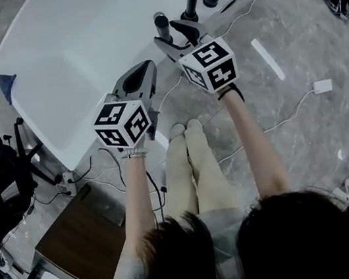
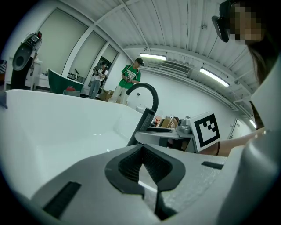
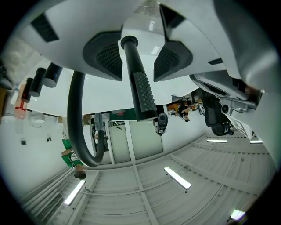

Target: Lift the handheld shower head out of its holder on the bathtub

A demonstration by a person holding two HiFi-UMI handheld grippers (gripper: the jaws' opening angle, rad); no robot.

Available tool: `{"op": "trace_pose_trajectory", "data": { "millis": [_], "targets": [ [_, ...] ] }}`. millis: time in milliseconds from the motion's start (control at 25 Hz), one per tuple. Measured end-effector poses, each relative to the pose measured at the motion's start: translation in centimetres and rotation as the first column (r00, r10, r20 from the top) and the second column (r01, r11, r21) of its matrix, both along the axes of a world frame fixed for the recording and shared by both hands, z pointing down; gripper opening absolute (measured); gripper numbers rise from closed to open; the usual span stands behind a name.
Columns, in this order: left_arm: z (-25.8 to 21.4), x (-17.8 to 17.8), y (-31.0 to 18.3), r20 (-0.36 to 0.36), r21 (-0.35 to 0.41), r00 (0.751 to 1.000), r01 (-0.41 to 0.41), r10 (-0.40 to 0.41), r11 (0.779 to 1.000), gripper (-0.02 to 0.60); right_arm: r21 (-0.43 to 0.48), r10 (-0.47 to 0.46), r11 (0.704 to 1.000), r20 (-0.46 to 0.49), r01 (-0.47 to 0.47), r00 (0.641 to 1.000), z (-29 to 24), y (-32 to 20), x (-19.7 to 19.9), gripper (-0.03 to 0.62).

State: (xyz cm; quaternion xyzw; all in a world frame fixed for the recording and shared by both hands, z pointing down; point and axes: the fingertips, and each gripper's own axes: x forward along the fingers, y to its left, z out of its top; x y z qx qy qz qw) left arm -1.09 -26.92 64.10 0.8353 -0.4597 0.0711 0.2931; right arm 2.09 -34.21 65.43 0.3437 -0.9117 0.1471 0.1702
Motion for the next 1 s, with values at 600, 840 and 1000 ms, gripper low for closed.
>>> {"op": "trace_pose_trajectory", "data": {
  "millis": [600,840,1000],
  "targets": [
    [1.9,-1.5,-1.1,-0.008,-0.020,1.000,0.025,-0.025,0.999,0.005,-0.027,0.048,0.999,0.039,-0.047,0.998,2.1,-1.5,-1.3,0.189],
    [1.9,-1.4,-0.9,-0.011,-0.022,1.000,0.024,-0.024,0.999,0.005,0.007,0.028,1.000,-0.022,-0.028,0.999,2.0,-1.6,-1.3,0.151],
    [1.7,-1.2,-0.6,-0.017,-0.020,1.000,0.020,-0.020,1.000,0.005,0.000,0.066,0.998,-0.043,-0.066,0.997,1.9,-1.5,-1.2,0.140]
  ]
}}
